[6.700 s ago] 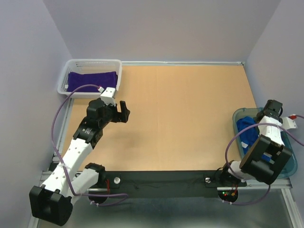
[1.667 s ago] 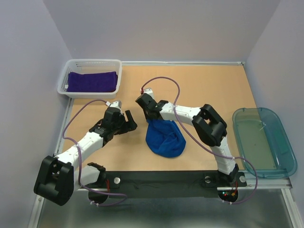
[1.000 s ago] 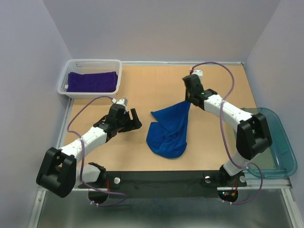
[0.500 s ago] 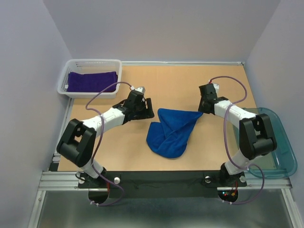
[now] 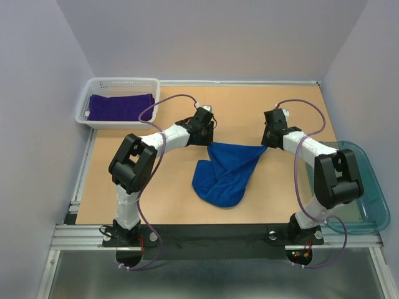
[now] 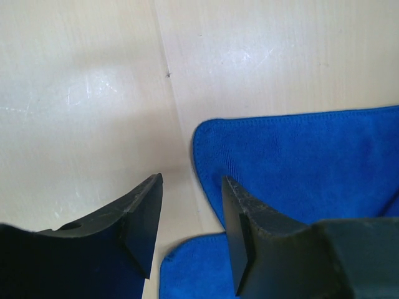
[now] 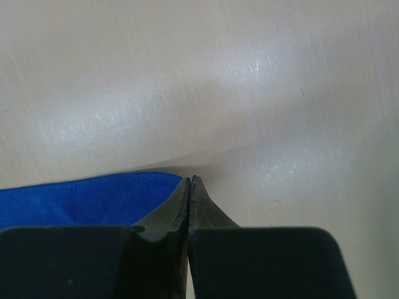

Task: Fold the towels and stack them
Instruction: Flatten out the crumpled towel

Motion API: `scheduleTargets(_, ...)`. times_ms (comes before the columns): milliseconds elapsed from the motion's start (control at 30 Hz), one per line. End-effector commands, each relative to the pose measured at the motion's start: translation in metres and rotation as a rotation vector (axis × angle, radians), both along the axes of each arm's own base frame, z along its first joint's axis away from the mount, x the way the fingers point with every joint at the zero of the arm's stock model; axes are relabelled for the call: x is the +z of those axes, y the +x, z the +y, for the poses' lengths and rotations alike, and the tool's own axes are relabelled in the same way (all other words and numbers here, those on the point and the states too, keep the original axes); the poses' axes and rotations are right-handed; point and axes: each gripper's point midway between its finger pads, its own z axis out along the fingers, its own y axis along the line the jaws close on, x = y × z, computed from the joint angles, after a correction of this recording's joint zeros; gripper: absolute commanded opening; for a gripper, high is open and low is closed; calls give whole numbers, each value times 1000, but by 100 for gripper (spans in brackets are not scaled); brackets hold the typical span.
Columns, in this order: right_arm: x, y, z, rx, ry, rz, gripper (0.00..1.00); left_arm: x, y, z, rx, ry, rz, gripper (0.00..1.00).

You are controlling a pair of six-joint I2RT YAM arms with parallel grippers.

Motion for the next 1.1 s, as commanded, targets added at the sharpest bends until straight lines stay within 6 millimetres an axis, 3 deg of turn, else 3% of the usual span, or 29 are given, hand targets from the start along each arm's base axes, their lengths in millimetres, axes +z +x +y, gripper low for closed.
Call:
scheduleTargets(0, 5, 8, 2, 24, -2, -39, 0, 7, 10, -1, -12, 89, -31, 53)
scheduleTargets(400, 3, 2, 8, 54, 28, -39, 0, -15, 20, -17, -6, 170, -28, 52)
scheduleTargets(700, 6, -2, 11, 63, 47, -49, 1, -42, 6, -24, -15, 242, 21, 50)
scheduleTargets(900, 4, -5, 9, 64, 40, -47, 1, -61, -5, -20, -13, 259, 85, 29)
scheduleTargets(1000, 2, -3, 11, 69, 47, -46, 0, -65, -6, -16, -8, 275, 91, 4)
scheduleTargets(1067, 1, -2, 12, 72, 50, -44, 0, -64, -5, -11, -4, 300, 81, 0)
